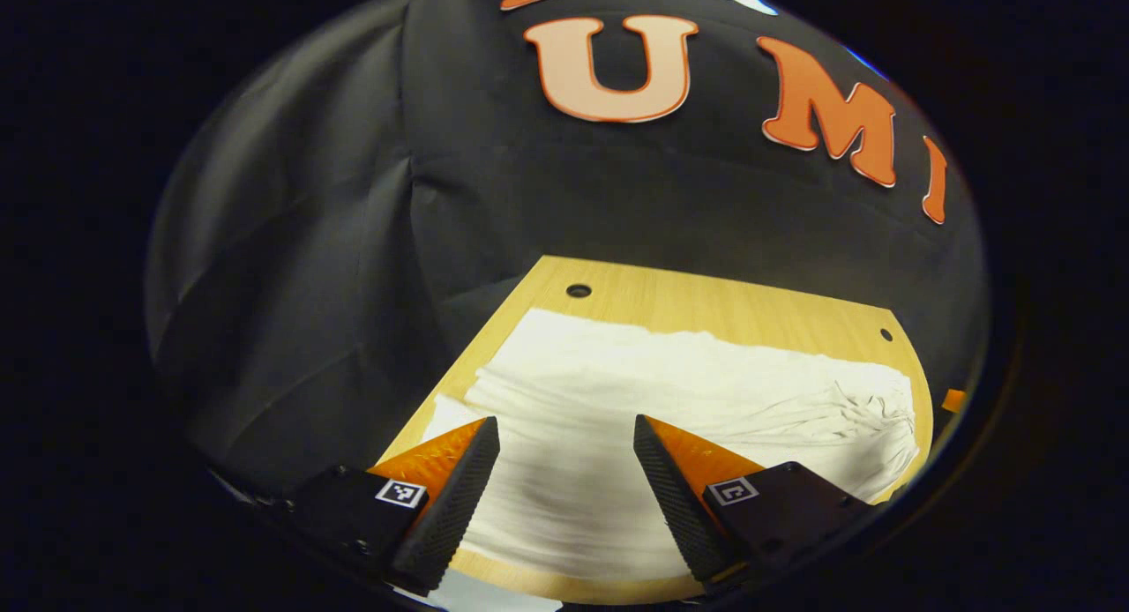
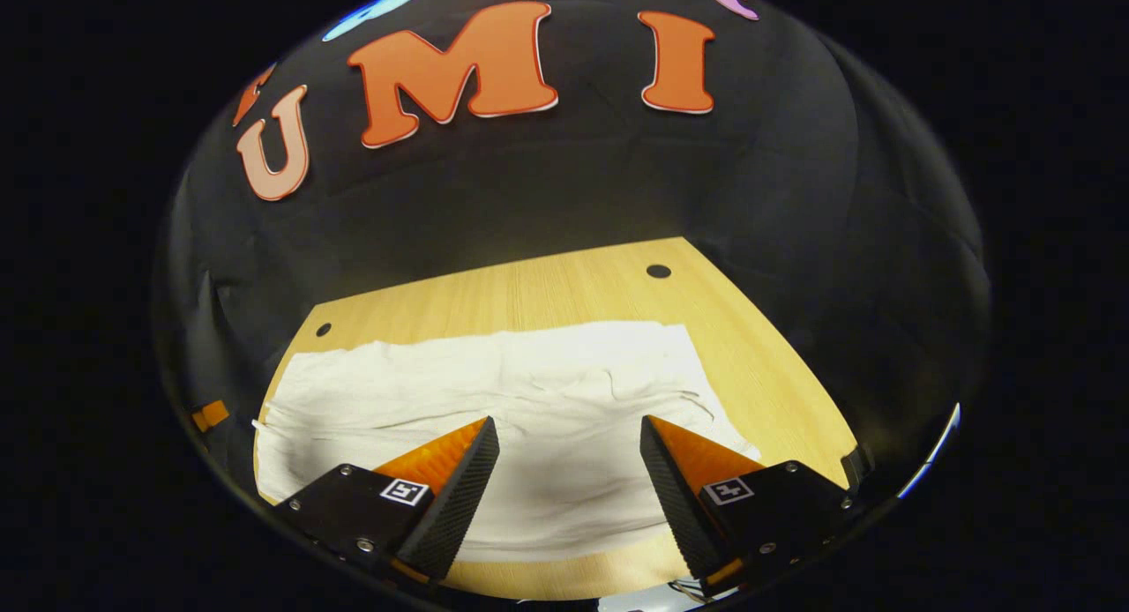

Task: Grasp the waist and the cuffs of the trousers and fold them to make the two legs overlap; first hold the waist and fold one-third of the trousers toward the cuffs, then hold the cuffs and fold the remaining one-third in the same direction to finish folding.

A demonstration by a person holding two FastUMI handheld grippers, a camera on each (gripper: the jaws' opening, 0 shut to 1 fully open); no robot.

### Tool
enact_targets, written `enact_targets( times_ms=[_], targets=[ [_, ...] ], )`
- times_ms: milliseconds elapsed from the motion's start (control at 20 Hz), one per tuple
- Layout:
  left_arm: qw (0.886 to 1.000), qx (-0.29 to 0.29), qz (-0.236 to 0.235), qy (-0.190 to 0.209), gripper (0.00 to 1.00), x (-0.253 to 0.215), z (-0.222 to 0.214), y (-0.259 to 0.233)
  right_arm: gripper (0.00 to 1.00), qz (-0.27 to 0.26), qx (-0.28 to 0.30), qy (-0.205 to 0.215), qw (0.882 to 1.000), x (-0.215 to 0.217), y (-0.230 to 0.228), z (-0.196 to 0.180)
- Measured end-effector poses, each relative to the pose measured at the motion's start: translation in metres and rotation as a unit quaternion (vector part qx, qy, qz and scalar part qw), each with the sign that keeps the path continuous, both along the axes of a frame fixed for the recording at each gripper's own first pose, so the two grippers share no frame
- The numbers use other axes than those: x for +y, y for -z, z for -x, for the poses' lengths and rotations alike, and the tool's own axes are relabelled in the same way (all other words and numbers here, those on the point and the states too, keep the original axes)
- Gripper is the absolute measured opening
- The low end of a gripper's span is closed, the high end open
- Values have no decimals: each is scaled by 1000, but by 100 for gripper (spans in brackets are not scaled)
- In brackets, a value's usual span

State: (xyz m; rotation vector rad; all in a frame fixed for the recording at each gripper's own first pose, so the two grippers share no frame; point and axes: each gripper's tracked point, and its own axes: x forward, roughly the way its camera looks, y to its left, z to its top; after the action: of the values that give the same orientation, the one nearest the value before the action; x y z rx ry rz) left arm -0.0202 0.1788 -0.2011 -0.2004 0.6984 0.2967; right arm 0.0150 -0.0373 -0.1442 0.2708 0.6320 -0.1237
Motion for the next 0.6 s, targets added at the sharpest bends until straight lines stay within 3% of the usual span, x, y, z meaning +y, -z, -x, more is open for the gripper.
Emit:
enact_targets(
  times_ms=[200,350,600],
  targets=[
    [995,64,57,-42,100,22,20,52,95,-11,48,16,999,-11,26,11],
    [985,118,97,-81,100,40,45,81,94,-26,73,26,997,-15,39,16],
    [947,208,176,-171,100,70,84,134,93,-41,108,48,992,-14,57,29]
  ],
)
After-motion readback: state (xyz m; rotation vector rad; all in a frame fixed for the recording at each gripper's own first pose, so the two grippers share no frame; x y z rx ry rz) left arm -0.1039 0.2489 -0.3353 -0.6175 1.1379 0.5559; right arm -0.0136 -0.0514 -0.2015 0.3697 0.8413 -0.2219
